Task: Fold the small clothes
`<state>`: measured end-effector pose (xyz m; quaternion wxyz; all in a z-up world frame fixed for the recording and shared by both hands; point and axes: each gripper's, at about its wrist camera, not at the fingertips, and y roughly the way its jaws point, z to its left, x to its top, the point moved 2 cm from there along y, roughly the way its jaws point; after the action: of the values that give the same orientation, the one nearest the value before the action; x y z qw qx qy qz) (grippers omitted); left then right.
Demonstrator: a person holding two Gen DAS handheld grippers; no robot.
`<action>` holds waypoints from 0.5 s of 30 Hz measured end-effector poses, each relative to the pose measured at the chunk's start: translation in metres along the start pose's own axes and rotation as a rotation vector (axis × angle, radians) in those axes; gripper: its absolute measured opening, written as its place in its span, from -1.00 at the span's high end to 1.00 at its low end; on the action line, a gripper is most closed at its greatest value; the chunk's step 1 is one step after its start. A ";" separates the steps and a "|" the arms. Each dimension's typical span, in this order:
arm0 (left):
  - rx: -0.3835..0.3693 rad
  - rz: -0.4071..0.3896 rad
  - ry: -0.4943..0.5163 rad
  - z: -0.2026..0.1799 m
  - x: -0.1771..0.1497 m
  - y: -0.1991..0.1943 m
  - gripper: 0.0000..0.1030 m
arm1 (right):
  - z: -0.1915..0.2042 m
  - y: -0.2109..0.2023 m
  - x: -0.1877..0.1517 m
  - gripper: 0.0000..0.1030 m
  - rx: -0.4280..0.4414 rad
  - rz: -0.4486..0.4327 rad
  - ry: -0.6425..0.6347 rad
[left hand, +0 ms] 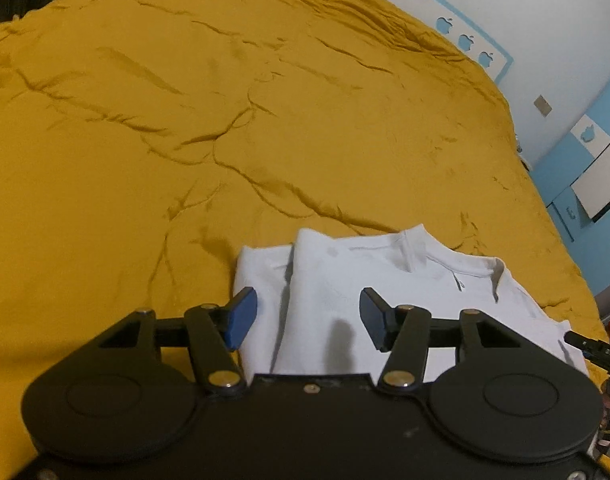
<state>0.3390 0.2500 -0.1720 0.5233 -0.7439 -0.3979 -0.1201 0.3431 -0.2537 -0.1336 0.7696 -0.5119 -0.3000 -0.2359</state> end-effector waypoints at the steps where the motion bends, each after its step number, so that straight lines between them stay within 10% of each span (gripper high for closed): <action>1: 0.005 -0.015 0.004 -0.002 0.002 0.000 -0.08 | 0.002 0.001 -0.001 -0.12 -0.003 -0.002 0.002; 8: -0.003 -0.012 0.043 -0.014 0.006 0.018 -0.03 | 0.006 0.005 0.001 -0.03 -0.015 -0.021 -0.029; 12: -0.014 0.029 0.059 -0.015 0.006 0.033 0.88 | 0.009 0.009 0.001 0.51 -0.036 -0.010 -0.058; 15: -0.023 -0.055 0.037 -0.015 0.005 0.021 0.88 | 0.010 0.004 0.003 0.67 -0.022 -0.035 -0.054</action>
<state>0.3606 0.2361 -0.1773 0.5186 -0.7362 -0.4073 -0.1526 0.3457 -0.2433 -0.1306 0.7515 -0.5210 -0.3268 -0.2385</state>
